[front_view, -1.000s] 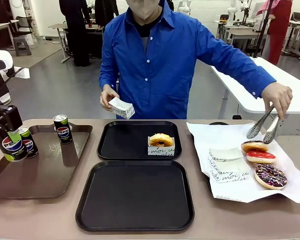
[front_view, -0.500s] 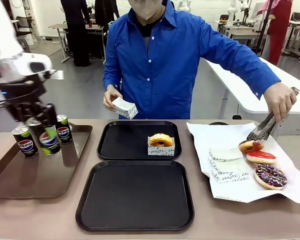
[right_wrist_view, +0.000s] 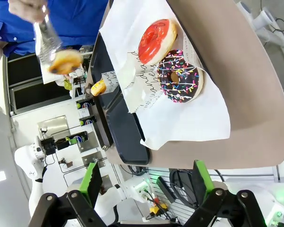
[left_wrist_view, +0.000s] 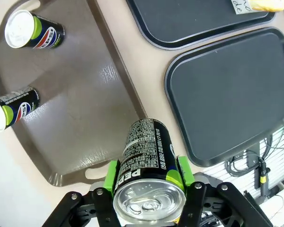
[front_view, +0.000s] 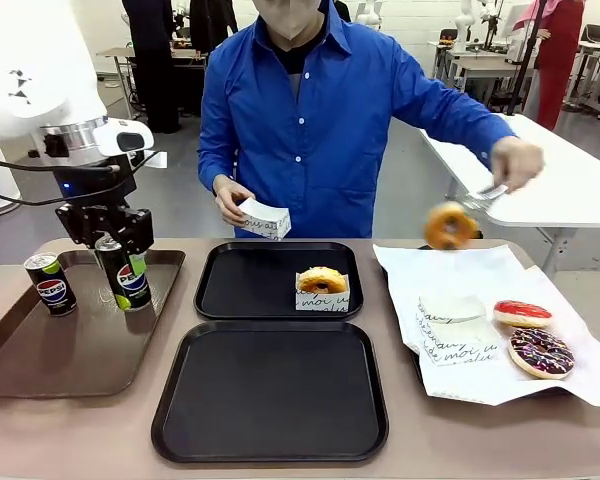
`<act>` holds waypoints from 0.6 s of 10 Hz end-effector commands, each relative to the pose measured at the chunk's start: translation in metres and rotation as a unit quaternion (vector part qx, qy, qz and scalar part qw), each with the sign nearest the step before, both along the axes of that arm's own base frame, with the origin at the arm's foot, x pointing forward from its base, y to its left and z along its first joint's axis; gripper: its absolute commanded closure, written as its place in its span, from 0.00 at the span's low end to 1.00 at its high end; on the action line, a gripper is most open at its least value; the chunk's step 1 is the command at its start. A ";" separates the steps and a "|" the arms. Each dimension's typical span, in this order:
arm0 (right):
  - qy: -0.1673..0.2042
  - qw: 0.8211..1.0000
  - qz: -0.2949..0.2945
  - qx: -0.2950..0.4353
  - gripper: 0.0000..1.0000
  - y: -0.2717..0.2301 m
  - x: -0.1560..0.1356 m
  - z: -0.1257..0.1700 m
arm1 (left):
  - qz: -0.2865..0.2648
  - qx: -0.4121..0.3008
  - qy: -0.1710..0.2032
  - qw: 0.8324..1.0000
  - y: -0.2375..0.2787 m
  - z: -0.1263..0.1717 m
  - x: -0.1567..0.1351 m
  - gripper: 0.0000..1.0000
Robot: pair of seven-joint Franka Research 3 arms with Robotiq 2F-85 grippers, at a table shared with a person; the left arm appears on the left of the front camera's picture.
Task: Set up donuts and drinks on trays.
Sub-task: Pick up one Pepsi coke and place it on the Flat Tray.
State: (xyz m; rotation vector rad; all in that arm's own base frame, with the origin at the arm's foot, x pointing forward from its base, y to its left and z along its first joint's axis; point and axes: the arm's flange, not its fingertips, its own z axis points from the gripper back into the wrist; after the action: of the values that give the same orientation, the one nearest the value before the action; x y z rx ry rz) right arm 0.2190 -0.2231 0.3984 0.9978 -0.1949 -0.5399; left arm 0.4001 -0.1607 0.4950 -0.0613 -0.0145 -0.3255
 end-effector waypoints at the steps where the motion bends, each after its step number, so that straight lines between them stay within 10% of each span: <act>1: -0.005 1.000 0.001 0.006 0.00 0.000 0.001 0.000 | 0.007 -0.003 -0.007 1.000 -0.005 -0.004 0.009 0.41; 6: -0.005 1.000 0.001 0.006 0.00 0.000 0.001 0.000 | -0.018 -0.022 0.007 1.000 -0.029 -0.002 0.041 0.41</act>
State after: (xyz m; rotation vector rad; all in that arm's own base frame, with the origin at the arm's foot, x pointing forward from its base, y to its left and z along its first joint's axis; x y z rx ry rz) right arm 0.2190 -0.2230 0.3984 0.9977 -0.1949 -0.5398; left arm 0.4165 -0.1719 0.4867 -0.0687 -0.0048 -0.3376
